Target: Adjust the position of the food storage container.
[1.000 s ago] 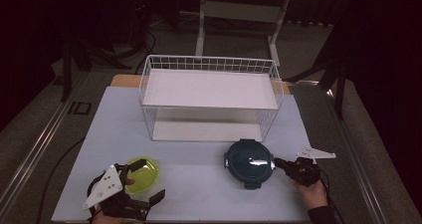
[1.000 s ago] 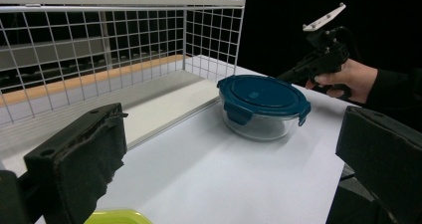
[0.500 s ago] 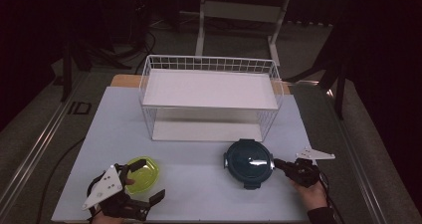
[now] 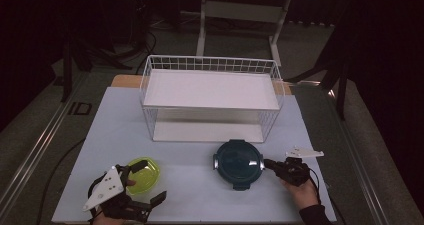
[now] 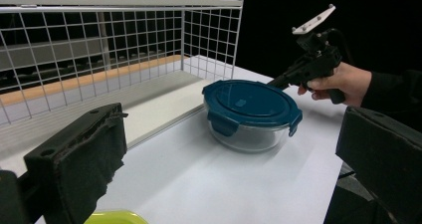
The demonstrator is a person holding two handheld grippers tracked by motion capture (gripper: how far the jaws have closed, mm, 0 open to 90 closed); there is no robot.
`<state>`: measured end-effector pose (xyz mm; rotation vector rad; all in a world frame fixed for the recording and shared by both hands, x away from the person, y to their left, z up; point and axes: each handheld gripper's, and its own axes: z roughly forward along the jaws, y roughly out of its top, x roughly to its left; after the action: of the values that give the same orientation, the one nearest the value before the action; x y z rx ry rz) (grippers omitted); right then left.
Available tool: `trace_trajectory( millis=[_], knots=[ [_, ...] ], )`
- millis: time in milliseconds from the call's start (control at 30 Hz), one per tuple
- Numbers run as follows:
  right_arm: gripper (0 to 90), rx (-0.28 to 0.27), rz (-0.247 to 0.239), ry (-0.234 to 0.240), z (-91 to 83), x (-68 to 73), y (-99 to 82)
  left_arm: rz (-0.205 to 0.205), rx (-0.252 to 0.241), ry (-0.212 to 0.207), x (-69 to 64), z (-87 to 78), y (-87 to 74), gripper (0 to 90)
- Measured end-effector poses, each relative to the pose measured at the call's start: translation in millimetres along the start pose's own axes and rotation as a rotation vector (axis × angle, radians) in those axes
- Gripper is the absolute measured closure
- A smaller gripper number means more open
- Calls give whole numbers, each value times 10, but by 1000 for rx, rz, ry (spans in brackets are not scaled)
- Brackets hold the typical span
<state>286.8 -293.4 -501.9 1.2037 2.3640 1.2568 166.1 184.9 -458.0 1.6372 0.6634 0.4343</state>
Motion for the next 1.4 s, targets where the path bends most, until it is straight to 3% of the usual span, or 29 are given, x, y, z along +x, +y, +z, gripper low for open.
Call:
trace_trajectory(
  millis=[1033,1400],
  knots=[
    [900,18,-40,110,308,306,161,3,20,-16,-15,23,-9,0],
    [899,8,-67,68,278,346,155,-3,26,-27,-31,40,-7,0]
  ],
)
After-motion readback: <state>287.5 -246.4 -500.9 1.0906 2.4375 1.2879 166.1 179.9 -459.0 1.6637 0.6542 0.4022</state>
